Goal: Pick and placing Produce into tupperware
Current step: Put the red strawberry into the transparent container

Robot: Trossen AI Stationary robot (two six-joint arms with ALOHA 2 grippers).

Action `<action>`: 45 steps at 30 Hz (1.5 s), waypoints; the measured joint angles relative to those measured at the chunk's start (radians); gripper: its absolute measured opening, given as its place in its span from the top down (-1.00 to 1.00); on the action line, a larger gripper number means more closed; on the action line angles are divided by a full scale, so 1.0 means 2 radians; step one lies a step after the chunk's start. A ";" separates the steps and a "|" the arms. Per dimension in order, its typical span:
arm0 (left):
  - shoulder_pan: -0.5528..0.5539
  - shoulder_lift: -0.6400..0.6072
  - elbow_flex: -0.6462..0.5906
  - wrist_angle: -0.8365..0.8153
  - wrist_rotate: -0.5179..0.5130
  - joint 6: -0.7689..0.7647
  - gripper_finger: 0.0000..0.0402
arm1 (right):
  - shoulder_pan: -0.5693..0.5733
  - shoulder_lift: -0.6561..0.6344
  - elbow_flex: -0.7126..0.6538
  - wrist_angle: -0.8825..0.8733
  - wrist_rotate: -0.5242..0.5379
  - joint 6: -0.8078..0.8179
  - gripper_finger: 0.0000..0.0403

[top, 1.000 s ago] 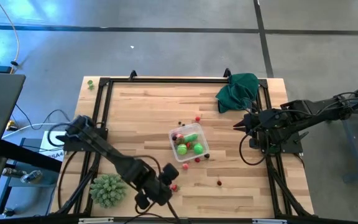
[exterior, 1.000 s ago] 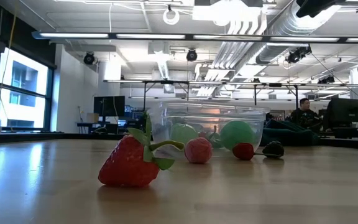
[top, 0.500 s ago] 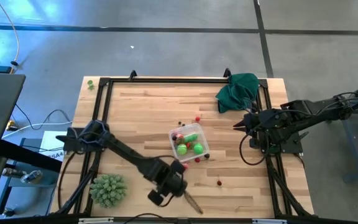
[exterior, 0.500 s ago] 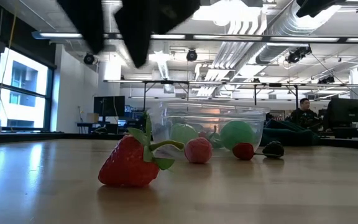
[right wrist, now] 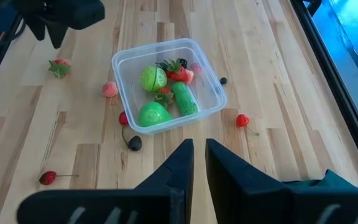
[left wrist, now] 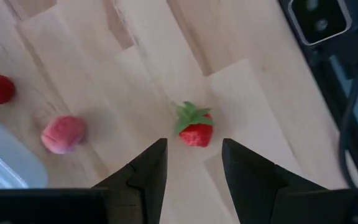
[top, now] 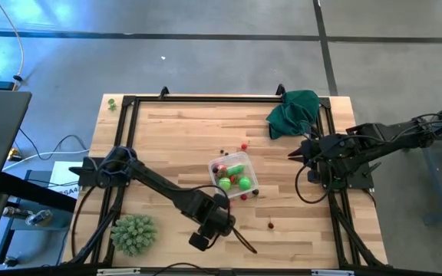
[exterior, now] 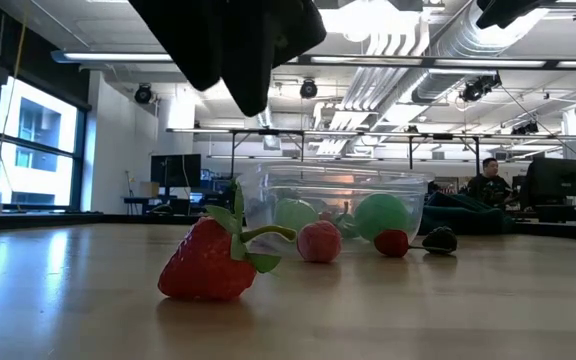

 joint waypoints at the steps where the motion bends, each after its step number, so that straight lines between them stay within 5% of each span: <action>1: 0.000 0.000 0.000 0.000 -0.001 -0.004 0.29 | 0.000 0.000 0.000 0.000 0.000 0.000 0.84; 19: 0.007 0.027 0.000 0.018 -0.003 -0.110 0.28 | 0.000 0.000 0.000 -0.001 0.000 0.000 0.84; 33: 0.006 0.026 0.000 -0.003 -0.015 -0.124 -0.29 | 0.000 0.000 0.000 -0.001 0.000 0.000 0.84; 45: 0.006 0.047 0.000 0.007 -0.005 -0.131 -0.19 | 0.000 0.000 0.000 0.000 0.000 0.000 0.84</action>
